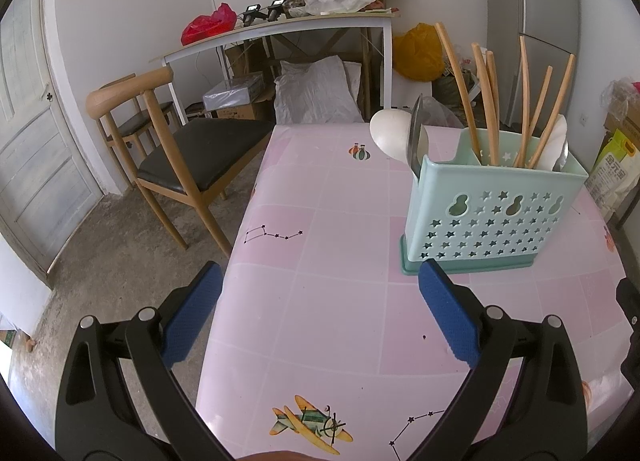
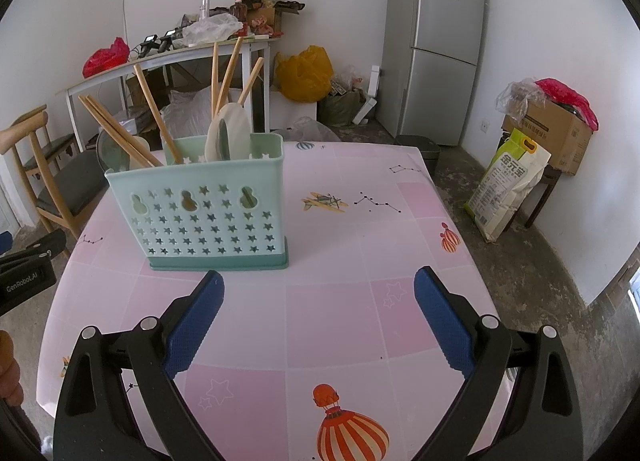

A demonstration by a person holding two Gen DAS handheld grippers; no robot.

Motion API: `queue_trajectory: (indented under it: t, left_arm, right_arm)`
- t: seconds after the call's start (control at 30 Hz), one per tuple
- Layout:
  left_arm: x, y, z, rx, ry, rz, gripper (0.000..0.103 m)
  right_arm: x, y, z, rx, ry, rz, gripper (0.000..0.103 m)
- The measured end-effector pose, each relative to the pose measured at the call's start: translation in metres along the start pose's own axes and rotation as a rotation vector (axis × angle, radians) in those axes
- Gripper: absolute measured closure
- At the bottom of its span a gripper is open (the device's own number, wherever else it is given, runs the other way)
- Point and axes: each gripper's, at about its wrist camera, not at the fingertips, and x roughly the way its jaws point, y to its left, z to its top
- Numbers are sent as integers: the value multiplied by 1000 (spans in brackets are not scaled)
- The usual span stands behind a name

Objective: Organize utensils

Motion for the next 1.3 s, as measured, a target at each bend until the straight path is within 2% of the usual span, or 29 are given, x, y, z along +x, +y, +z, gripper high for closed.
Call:
queue_trajectory:
  t: [1.3]
  left_arm:
    - [0,2,0,-1,3,-3,8]
  right_arm:
    - [-2,0,3,3,2,2,10]
